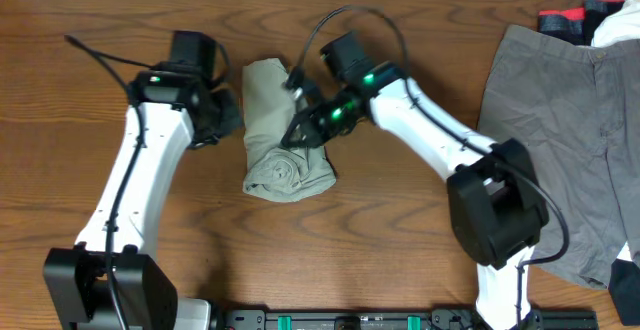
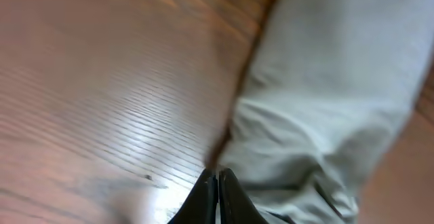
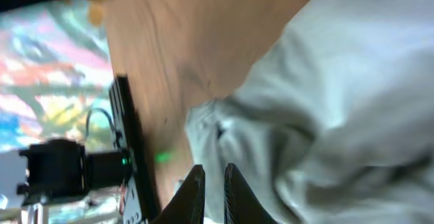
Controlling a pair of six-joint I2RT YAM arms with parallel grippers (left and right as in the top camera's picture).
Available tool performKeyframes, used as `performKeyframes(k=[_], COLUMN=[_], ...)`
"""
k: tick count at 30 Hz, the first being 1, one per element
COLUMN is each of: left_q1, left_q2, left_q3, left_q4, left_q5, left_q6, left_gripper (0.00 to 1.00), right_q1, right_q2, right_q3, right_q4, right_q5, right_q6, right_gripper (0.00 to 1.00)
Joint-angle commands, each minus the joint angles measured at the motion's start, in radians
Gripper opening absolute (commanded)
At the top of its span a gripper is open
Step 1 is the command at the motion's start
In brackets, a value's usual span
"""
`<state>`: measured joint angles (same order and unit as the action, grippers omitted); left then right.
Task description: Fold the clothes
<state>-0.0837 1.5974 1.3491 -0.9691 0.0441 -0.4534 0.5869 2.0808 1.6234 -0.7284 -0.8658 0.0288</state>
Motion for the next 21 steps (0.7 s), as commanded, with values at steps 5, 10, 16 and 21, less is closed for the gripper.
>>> performKeyframes(k=[5,10,16,21], left_q1=[0.019,0.019,0.019,0.019], left_q2=[0.006,0.006,0.006,0.006], left_q3=[0.003,0.001,-0.010,-0.026], left_q4=[-0.014,-0.022,-0.025,-0.025], left_q5=[-0.029,0.029,0.135,0.243], left_q6=[-0.012,-0.008,0.015,0.014], left_gripper=[0.06,0.06,0.12,0.16], right_q1=[0.066,0.031,-0.019,-0.026], right_q2=[0.054,0.155,0.196,0.195], right_q3=[0.000,0.000,0.000,0.000], right_q4=[-0.050,-0.101,-0.122,-0.111], right_q5=[0.221,0.223,0.223,0.224], right_q6=[0.101,0.273,0.362,0.378], right_gripper=[0.10,0.07,0.08,0.11])
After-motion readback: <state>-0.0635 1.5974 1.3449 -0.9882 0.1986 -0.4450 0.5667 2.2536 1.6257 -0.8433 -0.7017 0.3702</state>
